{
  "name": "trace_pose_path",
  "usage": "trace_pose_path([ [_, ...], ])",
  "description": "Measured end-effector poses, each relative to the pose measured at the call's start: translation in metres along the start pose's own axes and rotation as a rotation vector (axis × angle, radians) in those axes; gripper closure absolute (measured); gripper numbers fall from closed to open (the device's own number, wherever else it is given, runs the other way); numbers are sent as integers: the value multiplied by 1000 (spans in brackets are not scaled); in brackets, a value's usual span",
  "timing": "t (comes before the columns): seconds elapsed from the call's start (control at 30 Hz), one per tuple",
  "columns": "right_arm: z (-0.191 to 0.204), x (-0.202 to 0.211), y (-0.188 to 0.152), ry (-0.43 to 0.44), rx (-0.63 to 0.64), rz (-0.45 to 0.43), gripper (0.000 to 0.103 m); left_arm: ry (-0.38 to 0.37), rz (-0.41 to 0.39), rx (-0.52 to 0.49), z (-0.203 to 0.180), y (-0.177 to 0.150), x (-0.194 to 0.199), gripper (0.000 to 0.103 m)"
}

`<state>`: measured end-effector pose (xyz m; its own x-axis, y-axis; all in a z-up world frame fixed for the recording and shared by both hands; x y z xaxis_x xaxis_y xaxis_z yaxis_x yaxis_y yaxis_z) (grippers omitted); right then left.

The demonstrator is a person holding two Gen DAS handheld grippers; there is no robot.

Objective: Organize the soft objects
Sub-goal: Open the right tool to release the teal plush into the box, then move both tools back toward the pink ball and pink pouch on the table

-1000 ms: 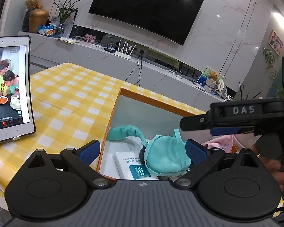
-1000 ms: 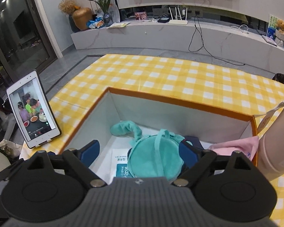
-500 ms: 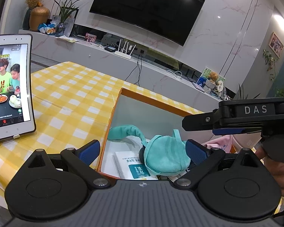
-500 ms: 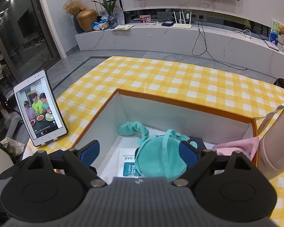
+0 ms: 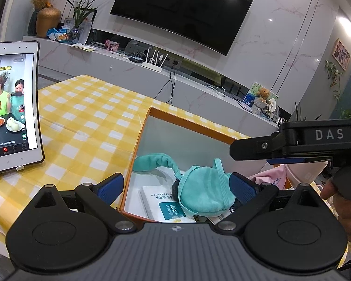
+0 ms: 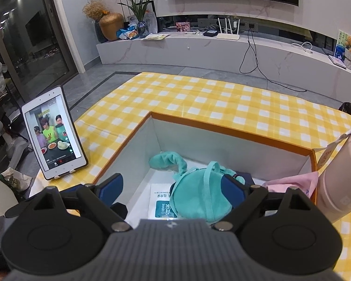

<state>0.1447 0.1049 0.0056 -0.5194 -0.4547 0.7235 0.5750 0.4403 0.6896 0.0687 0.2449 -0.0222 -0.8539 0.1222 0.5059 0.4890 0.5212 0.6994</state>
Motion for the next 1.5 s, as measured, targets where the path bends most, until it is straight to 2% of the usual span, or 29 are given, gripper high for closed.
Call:
trace_pose_path([
  [0.83, 8, 4, -4, -2, 11, 1, 14, 16, 7, -11, 2, -1, 2, 0],
  [1.1, 12, 12, -3, -13, 17, -24, 14, 18, 9, -8, 3, -1, 1, 0],
  [1.27, 15, 45, 4, -15, 20, -102, 14, 27, 13, -3, 4, 1, 2, 0],
  [1.4, 16, 97, 7, -25, 19, -186, 14, 42, -3, 1, -1, 4, 10, 0],
  [1.5, 9, 144, 0, -78, 21, -241, 14, 42, -11, 4, -11, 5, 18, 0],
])
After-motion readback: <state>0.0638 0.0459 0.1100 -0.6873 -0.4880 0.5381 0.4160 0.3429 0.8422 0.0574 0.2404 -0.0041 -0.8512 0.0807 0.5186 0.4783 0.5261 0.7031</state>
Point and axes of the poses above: each gripper's, at about its wrist camera, not at the fingertips, and x roughly against the way its jaws point, z to its left, y to its top, the point moved 8 cm from there along -x, roughly the way its jaws point, and after that the axes turned 11 degrees about x, right-handed, at the moved point
